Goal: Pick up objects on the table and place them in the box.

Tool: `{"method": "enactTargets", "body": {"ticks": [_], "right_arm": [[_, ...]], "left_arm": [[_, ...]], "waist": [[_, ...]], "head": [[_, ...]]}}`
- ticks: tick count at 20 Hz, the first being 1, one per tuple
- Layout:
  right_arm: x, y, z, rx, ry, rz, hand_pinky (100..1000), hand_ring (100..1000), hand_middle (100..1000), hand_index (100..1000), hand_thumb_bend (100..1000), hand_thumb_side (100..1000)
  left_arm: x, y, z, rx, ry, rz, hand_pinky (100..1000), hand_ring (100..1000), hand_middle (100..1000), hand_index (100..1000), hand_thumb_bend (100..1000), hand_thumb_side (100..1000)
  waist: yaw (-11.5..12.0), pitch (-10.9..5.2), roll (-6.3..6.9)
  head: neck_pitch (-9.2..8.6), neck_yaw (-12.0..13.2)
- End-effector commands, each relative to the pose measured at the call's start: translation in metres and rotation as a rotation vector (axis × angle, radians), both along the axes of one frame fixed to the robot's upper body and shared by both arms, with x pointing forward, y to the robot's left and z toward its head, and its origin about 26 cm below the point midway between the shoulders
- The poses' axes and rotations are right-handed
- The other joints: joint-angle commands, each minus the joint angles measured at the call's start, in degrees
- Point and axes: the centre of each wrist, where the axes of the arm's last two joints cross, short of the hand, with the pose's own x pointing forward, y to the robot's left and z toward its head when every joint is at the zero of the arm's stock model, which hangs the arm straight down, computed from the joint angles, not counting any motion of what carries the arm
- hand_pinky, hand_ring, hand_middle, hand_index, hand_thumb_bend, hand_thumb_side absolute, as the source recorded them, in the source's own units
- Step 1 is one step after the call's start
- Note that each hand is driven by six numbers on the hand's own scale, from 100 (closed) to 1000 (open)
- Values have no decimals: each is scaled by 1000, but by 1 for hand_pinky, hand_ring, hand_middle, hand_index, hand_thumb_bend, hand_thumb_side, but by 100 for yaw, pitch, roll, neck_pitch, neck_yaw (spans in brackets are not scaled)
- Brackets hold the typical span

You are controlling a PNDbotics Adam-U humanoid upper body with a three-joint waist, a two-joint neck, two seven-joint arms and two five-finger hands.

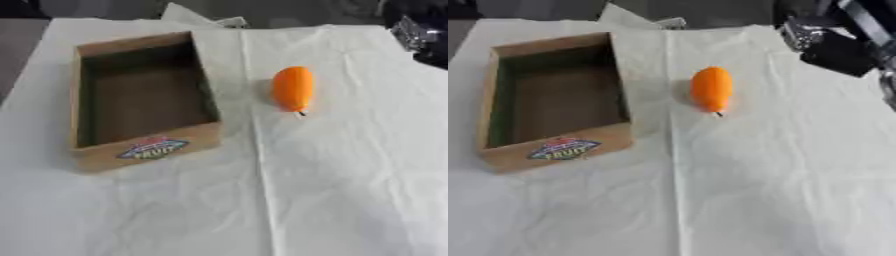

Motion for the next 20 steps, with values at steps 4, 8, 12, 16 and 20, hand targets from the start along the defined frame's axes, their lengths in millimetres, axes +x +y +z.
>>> {"method": "enactTargets", "body": {"ticks": [4, 8, 12, 16, 20], "right_arm": [[26, -3, -3, -118, 92, -85, 851, 836, 784, 966, 100, 972], [42, -8, -6, -139, 148, -89, 852, 835, 787, 977, 100, 984], [58, -10, -17, -141, 227, -56, 864, 847, 814, 1000, 100, 905], [77, -1, -23, -98, 312, -2, 895, 877, 840, 1000, 103, 798], [92, -1, -28, -109, 378, 16, 926, 898, 884, 1000, 238, 850]], "left_arm": [[-2, 2, 6, 25, -20, -12, 411, 563, 658, 730, 100, 1000], [-2, 2, 6, 26, -16, -13, 411, 563, 658, 730, 100, 1000], [-2, 0, 6, 26, -16, -21, 411, 562, 656, 729, 100, 1000], [-2, 0, 6, 25, -12, -24, 412, 562, 656, 729, 100, 1000], [-2, 0, 5, 28, -9, -25, 412, 562, 655, 729, 100, 1000]], "waist": [[28, -123, -15], [32, -120, -21], [89, -105, -26], [90, -125, -22], [90, -149, -16]], "head": [[-69, -130], [-99, -158], [-145, -240], [-162, -259], [-164, -287]]}}
